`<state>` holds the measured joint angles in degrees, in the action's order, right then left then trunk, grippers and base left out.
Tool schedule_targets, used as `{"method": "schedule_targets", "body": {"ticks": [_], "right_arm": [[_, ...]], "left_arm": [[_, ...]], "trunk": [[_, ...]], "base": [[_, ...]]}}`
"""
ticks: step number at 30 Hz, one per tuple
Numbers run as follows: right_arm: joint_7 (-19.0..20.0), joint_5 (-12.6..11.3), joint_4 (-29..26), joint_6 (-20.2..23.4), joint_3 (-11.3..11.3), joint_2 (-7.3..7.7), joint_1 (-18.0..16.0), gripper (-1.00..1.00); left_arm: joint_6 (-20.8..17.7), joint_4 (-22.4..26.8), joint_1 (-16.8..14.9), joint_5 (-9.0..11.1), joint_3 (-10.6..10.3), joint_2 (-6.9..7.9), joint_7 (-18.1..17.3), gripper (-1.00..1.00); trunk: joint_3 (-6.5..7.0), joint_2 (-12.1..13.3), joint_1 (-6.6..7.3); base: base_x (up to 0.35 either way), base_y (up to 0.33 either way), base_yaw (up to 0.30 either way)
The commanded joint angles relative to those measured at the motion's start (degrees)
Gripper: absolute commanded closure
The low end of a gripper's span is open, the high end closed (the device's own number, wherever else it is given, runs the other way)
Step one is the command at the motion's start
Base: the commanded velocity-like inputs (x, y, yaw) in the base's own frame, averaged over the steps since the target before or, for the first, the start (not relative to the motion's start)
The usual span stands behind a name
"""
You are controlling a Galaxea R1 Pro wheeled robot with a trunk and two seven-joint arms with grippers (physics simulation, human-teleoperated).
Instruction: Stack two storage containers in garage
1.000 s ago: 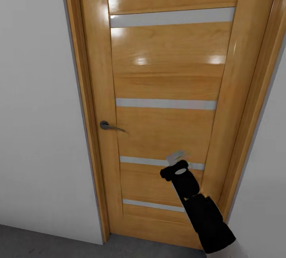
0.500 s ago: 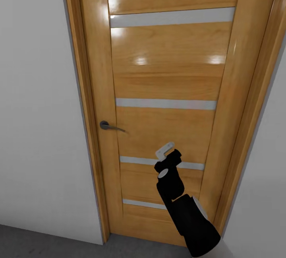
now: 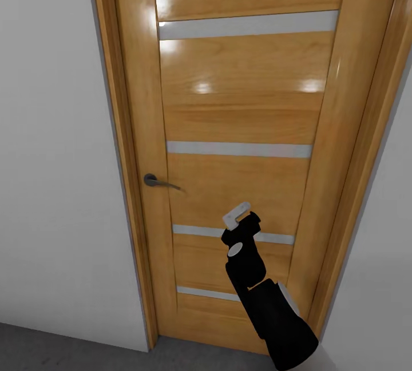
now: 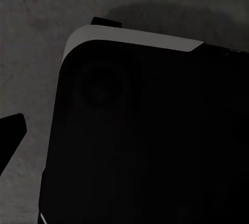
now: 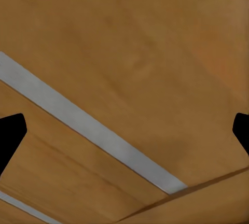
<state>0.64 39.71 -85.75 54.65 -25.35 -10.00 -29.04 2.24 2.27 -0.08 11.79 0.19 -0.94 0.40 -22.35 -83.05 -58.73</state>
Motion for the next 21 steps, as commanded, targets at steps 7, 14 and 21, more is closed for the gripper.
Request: {"method": "schedule_targets", "body": {"ticks": [7, 14, 21], "right_arm": [[-0.2, 0.3, 0.0, 0.3, -0.1, 0.00, 0.0, -1.00], [-0.7, 0.8, 0.2, 0.1, 0.0, 0.00, -0.1, -1.00], [-0.9, 3.0, 0.5, 0.1, 0.2, 0.00, -0.1, -1.00]], "left_arm": [[0.1, 0.0, 0.0, 0.3, -0.1, 0.08, -0.1, -1.00], [0.1, 0.0, 0.0, 0.3, -0.1, 0.07, -0.2, -1.00], [0.1, 0.0, 0.0, 0.3, -0.1, 0.07, -0.2, -1.00]], "trunk": [[-0.06, 0.0, 0.00], [-0.06, 0.0, 0.00], [-0.06, 0.0, 0.00]], "base": [[0.171, 0.000, 0.000], [0.320, 0.000, 0.000], [0.322, 0.000, 0.000]]}}
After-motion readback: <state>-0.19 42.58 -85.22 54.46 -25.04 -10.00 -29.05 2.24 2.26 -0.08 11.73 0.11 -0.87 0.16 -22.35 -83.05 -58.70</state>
